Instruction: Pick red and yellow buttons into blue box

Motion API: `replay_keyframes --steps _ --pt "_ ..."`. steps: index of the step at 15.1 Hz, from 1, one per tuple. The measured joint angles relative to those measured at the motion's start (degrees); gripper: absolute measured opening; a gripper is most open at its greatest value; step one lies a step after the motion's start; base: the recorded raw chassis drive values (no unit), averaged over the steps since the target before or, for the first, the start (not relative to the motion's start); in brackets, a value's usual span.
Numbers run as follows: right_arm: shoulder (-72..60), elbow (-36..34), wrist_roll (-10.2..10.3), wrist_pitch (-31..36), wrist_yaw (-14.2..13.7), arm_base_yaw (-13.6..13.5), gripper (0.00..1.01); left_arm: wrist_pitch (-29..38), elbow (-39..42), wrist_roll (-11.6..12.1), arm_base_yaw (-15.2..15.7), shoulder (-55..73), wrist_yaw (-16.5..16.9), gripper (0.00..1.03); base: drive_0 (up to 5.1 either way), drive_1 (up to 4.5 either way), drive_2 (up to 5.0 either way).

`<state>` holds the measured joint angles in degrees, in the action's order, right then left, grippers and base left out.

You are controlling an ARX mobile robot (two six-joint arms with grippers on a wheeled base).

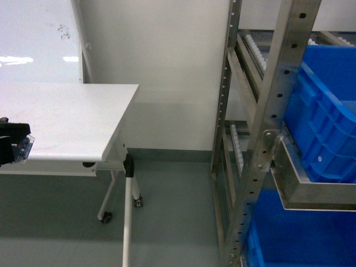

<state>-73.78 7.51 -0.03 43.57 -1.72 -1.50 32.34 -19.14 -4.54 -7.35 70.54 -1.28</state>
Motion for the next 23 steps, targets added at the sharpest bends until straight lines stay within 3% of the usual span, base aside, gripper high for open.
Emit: replay_keyframes --steps 23 --pt "0.00 -0.02 0.00 0.02 0.02 -0.02 0.31 0.09 0.00 0.00 -0.04 -0.09 0.04 0.27 5.0 -2.33 -2.3"
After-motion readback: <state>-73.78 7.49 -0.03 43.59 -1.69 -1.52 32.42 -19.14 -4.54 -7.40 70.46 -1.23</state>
